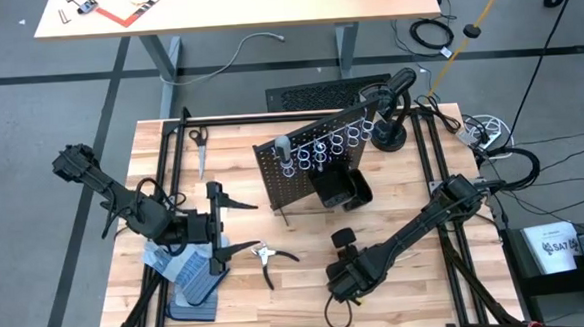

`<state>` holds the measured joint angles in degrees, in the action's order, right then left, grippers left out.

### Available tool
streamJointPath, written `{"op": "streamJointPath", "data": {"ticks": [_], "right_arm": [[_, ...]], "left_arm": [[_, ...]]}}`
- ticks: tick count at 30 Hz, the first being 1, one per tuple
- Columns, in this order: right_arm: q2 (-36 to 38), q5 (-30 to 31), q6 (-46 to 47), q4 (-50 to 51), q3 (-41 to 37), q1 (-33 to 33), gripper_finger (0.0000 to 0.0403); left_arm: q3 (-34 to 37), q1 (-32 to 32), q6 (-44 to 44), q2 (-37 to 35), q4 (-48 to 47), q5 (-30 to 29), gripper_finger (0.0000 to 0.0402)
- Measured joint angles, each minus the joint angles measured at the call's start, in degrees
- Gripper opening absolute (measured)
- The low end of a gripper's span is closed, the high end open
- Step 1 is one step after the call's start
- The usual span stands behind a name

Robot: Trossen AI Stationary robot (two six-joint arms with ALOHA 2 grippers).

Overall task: Hang tools onto peg board
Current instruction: Unhang the silver wrench from the black peg board

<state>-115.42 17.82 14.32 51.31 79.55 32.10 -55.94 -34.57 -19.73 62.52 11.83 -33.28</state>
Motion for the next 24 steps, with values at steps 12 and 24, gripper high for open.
{"op": "streamJointPath", "data": {"ticks": [12, 24], "right_arm": [[3.5, 0.9, 0.8, 2.7, 0.6, 1.0, 0.016], [25.1, 33.5, -1.9, -4.6, 0.6, 4.1, 0.0156]], "left_arm": [[0.0, 0.0, 0.0, 0.0, 0.0, 0.0, 0.0334], [0.0, 0.2, 0.0, 0.0, 0.0, 0.0, 0.0334]]}}
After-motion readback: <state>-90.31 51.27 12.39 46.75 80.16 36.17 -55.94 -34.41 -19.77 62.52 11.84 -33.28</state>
